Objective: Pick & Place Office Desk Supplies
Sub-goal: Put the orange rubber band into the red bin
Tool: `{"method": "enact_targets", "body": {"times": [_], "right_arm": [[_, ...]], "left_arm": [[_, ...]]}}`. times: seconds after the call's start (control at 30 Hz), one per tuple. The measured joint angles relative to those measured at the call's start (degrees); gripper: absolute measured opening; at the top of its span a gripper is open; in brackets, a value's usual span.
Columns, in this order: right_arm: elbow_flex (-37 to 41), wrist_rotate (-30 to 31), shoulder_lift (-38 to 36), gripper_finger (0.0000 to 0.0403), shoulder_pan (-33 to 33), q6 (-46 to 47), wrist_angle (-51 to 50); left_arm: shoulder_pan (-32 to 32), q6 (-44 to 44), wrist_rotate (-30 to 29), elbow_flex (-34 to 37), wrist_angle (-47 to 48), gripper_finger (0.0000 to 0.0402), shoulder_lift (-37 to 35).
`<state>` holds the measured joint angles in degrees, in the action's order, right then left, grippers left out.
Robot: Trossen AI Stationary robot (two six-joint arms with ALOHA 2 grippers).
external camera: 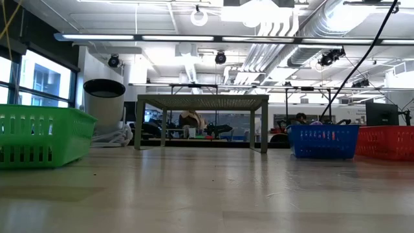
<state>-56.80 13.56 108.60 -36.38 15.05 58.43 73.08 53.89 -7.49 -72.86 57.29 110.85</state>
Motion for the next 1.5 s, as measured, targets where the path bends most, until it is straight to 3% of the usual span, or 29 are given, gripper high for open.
{"method": "enact_targets", "body": {"times": [0.4,1.3,1.5], "right_arm": [[0.0,-0.1,0.0,0.0142,0.7,-0.3,-0.1],[0.0,-0.2,0.1,0.0142,0.9,-0.3,-1.2],[0.0,-0.2,0.1,0.0142,0.8,-0.3,-1.2]], "left_arm": [[-0.1,-0.5,-0.2,0.1,4.9,0.0234,0.0],[-1.6,-1.1,2.0,0.4,0.3,0.0234,0.1],[-1.7,1.7,5.7,1.0,-0.3,0.0234,0.0]]}}
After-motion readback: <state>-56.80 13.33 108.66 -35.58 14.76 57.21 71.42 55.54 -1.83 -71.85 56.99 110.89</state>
